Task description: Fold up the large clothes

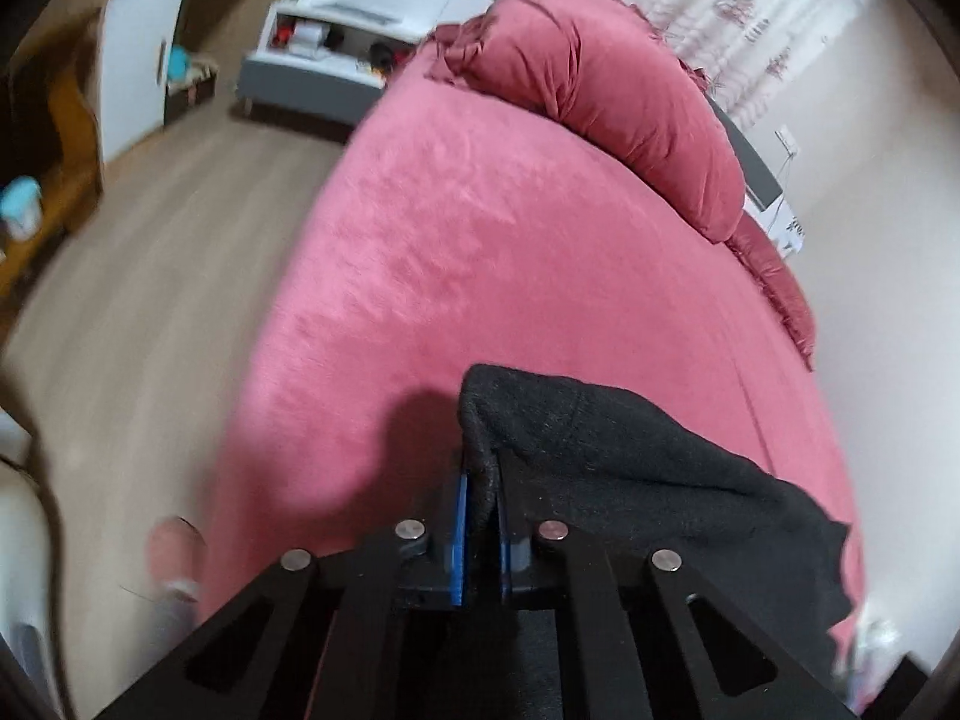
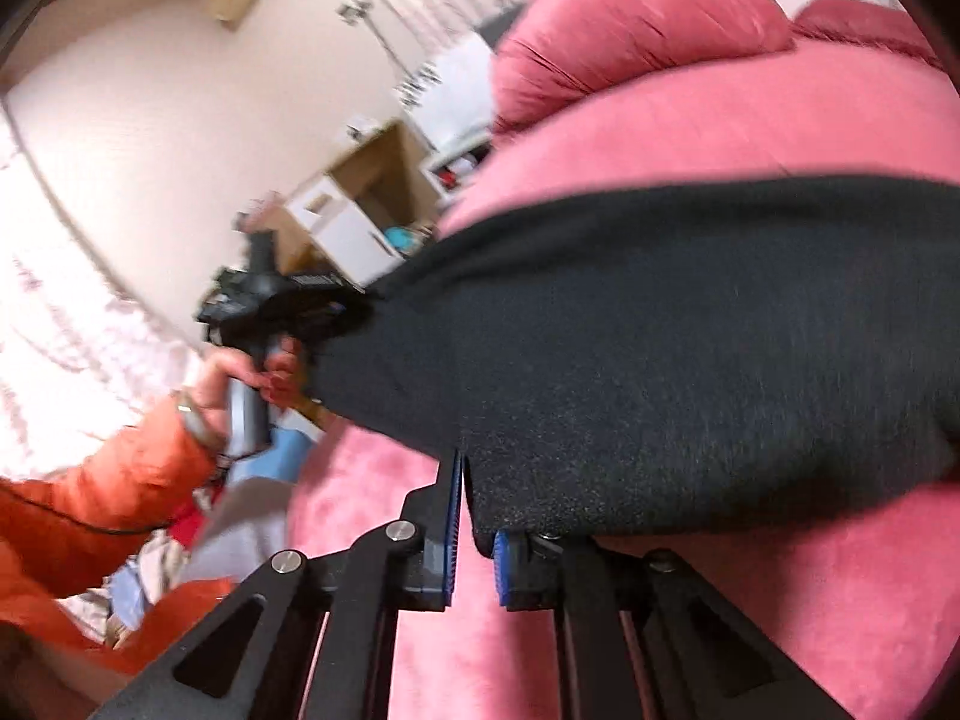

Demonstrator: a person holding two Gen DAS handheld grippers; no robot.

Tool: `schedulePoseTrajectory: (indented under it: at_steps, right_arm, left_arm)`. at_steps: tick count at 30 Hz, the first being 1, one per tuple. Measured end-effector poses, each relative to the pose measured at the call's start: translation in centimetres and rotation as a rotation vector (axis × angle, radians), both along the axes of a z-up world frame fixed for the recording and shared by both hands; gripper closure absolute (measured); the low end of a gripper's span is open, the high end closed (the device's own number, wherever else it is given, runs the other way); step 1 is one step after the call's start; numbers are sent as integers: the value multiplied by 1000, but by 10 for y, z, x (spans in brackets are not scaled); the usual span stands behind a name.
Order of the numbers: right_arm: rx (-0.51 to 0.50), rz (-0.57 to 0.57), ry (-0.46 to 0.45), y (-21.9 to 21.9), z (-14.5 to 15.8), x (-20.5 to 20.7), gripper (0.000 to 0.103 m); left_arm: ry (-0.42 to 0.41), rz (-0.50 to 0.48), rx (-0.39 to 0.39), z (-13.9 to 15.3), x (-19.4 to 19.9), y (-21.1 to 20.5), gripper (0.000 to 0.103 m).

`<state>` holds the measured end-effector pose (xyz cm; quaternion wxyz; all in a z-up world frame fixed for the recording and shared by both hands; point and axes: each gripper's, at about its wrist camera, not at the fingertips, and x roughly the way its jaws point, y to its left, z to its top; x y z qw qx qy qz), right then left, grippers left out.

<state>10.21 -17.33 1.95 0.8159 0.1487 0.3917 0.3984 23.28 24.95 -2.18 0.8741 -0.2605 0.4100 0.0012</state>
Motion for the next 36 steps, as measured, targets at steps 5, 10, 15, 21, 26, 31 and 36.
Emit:
schedulePoseTrajectory:
  at_steps: [5, 10, 15, 21, 26, 31, 36]
  right_arm:
    - [-76, 7, 37, 12, -25, 2, 90]
    - [-140, -36, 75, 15, -48, -3, 66]
    - [-111, -102, 48, -32, -37, -18, 66]
    - [-57, -377, 65, -132, -27, -23, 66]
    - [-154, -534, 24, -195, 1, 14, 63]
    - [-338, -614, 28, -219, 14, 102, 61]
    - [-411, -642, 129, -226, 7, 183, 47]
  left_arm:
    - [33, 39, 39, -21, -17, 15, 87]
    - [-20, 198, 148, 4, -40, 18, 59]
    - [-149, 159, 157, 29, -49, -33, 46]
    - [-149, -170, 312, 20, -13, -155, 40]
    - [-152, -362, 353, 22, 18, -228, 39]
    - [-185, -468, 482, 25, 62, -278, 21]
    - [-145, -541, 634, 6, 96, -289, 18]
